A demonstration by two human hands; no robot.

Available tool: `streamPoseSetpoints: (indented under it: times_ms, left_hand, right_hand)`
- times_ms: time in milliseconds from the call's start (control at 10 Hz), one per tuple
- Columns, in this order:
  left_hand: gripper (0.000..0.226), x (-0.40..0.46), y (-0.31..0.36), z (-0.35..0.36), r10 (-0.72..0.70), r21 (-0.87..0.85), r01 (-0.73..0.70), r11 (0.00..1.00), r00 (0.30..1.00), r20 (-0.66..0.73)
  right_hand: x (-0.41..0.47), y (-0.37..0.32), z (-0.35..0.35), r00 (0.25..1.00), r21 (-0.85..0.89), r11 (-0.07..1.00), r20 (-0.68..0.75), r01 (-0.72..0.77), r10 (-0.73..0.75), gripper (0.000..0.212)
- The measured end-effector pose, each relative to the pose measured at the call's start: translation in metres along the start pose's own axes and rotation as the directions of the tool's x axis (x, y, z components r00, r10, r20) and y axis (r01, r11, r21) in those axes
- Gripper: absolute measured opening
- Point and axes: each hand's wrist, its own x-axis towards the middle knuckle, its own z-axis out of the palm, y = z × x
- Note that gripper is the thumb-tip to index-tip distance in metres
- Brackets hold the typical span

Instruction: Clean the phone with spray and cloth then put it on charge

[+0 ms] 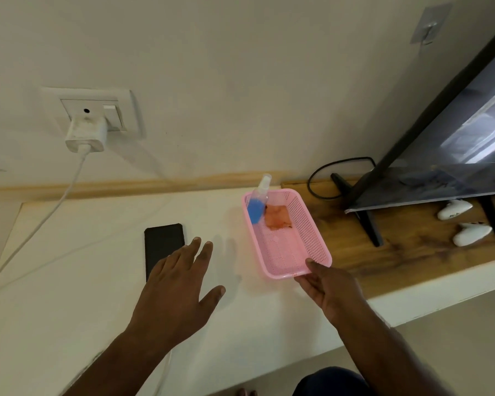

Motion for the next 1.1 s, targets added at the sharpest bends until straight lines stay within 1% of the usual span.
streamPoseSetpoints:
  times_ms: [200, 500, 700, 800, 900, 1000, 1100]
  left_hand:
    - [0.084, 0.000, -0.003, 0.000, -0.008, -0.007, 0.008, 1.000, 1.000, -0.018]
    - [0.084, 0.000, -0.006, -0.003, -0.015, -0.017, 0.015, 1.000, 0.999, -0.047]
    - [0.084, 0.000, -0.006, -0.002, -0.012, -0.023, 0.011, 1.000, 0.998, -0.065]
    - [0.085, 0.000, -0.006, -0.003, -0.008, -0.030, 0.006, 1.000, 0.998, -0.064]
    - [0.085, 0.001, -0.006, -0.005, -0.019, -0.036, 0.016, 0.999, 0.997, -0.070]
    - [0.085, 0.002, -0.009, -0.008, -0.034, -0.024, 0.033, 0.999, 0.997, -0.072]
    - [0.085, 0.001, -0.004, -0.016, -0.014, 0.041, 0.016, 0.999, 0.998, -0.060]
  right_hand:
    - [0.010, -0.013, 0.031, 0.999, 0.033, 0.999, 0.025, -0.023, 0.022, 0.026]
    - [0.028, -0.024, 0.055, 0.998, 0.012, 1.000, 0.054, -0.013, 0.012, 0.022]
    - [0.030, -0.026, 0.056, 0.997, 0.011, 1.000, 0.072, 0.016, -0.016, 0.031]
    - [0.027, -0.024, 0.056, 0.999, -0.052, 0.999, 0.038, -0.009, 0.011, 0.032]
    - [0.017, -0.016, 0.053, 0.995, -0.277, 0.958, -0.049, 0.071, -0.087, 0.030]
    - [-0.006, -0.005, 0.056, 0.962, -0.416, 0.874, 0.007, 0.252, -0.274, 0.041]
    - [-0.037, 0.005, 0.061, 0.867, -0.707, 0.541, 0.218, 0.457, -0.448, 0.043]
